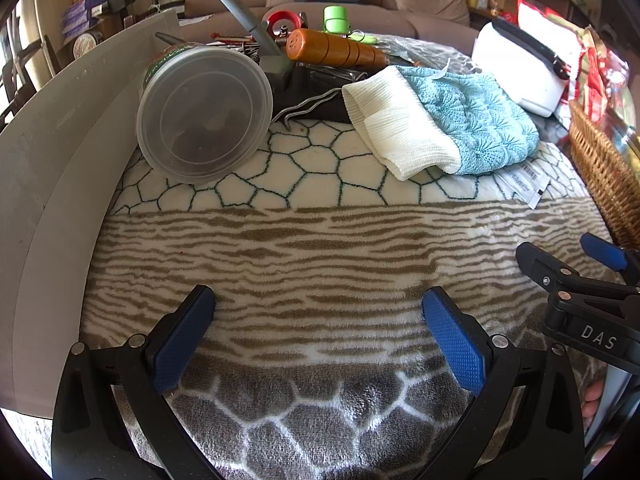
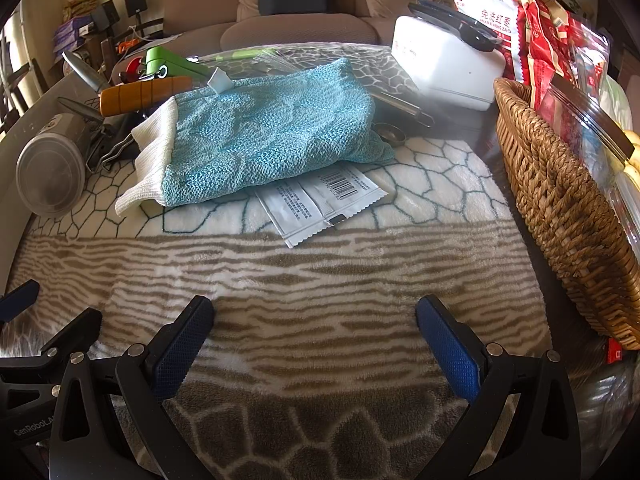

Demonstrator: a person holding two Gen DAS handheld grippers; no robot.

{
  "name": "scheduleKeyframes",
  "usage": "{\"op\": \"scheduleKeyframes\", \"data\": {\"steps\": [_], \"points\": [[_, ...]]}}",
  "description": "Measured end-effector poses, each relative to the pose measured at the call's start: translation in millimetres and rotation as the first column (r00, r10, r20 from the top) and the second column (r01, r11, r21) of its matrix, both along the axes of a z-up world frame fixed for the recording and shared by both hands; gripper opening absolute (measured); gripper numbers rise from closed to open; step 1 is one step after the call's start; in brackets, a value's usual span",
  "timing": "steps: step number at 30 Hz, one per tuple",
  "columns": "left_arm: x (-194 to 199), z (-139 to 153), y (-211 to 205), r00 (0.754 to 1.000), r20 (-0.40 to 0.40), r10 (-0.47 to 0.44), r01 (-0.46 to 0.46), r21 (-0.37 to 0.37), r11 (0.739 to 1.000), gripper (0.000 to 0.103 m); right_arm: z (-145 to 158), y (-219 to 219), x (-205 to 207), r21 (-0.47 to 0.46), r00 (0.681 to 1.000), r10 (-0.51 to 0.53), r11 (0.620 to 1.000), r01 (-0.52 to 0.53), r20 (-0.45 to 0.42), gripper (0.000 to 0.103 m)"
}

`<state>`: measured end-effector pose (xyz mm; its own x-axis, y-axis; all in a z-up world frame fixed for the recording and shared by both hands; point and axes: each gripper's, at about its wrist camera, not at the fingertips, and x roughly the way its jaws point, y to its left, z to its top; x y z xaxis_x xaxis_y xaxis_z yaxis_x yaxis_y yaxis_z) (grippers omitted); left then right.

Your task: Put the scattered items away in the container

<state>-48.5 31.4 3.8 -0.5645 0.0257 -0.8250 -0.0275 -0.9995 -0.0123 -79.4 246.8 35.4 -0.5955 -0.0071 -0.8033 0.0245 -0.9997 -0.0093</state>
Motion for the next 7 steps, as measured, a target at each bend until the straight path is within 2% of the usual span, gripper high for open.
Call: {"op": "scheduleKeyframes", "data": {"steps": [7], "points": [[0.5, 0.2, 0.4, 1.000, -0.001, 0.000, 0.000, -0.003, 1.000, 0.103, -0.2, -0.4, -0.3, 0.000, 1.000, 0.000, 1.000, 0.000, 0.000, 0.103]]}}
